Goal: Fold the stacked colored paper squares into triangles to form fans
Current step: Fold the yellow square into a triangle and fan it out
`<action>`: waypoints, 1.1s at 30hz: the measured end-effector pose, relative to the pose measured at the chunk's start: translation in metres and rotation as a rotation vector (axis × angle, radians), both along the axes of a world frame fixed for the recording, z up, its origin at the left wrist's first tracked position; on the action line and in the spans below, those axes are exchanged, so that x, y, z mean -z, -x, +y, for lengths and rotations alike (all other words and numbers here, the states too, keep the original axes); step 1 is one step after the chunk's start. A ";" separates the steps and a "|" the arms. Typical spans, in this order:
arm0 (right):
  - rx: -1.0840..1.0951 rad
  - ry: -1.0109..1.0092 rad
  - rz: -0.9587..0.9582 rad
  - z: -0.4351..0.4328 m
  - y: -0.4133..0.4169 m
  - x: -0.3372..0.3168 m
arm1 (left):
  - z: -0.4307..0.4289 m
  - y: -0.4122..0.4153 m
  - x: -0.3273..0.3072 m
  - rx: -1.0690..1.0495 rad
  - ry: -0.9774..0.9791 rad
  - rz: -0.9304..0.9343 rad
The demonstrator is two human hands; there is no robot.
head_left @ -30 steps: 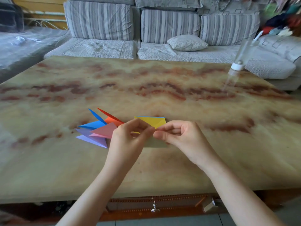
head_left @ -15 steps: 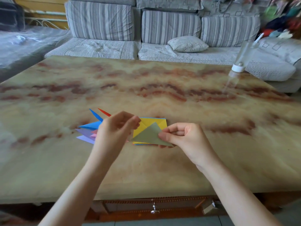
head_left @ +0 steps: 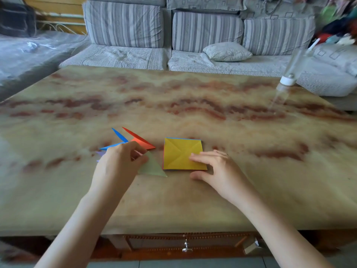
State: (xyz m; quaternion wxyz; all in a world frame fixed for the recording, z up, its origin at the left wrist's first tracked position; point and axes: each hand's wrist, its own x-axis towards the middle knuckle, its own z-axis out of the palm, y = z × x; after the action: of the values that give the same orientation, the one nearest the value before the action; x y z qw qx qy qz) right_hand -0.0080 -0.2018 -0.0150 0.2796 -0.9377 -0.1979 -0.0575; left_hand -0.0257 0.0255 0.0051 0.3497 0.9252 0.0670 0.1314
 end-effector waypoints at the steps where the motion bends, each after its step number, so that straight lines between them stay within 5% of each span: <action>1: -0.001 0.005 -0.010 0.000 -0.001 0.001 | 0.002 0.001 -0.001 -0.018 -0.031 0.017; 6: 0.007 -0.033 -0.045 -0.006 -0.004 0.000 | 0.012 0.004 0.000 -0.083 -0.129 0.014; 14: 0.162 -0.070 -0.265 -0.006 0.000 -0.001 | -0.003 0.000 -0.009 0.005 -0.016 -0.311; 17: 0.159 -0.243 -0.369 -0.007 -0.001 -0.007 | -0.015 0.000 -0.013 0.086 0.238 -0.258; 21: 0.102 -0.426 -0.476 -0.008 0.001 -0.016 | -0.036 0.002 -0.019 0.193 0.844 0.130; 24: -0.016 -0.442 -0.525 -0.007 0.003 -0.020 | -0.043 0.002 -0.020 0.232 1.140 0.394; 27: -0.130 -0.373 -0.578 -0.007 0.005 -0.020 | -0.045 0.000 -0.019 0.214 1.398 0.465; 33: -0.192 -0.357 -0.452 -0.011 0.006 -0.019 | -0.045 -0.002 -0.015 0.183 1.444 0.331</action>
State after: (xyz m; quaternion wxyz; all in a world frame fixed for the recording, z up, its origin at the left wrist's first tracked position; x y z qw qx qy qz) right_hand -0.0142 -0.2128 0.0040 0.3929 -0.8144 -0.3295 -0.2718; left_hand -0.0242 -0.0197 0.0202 0.8652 0.4751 0.1111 -0.1158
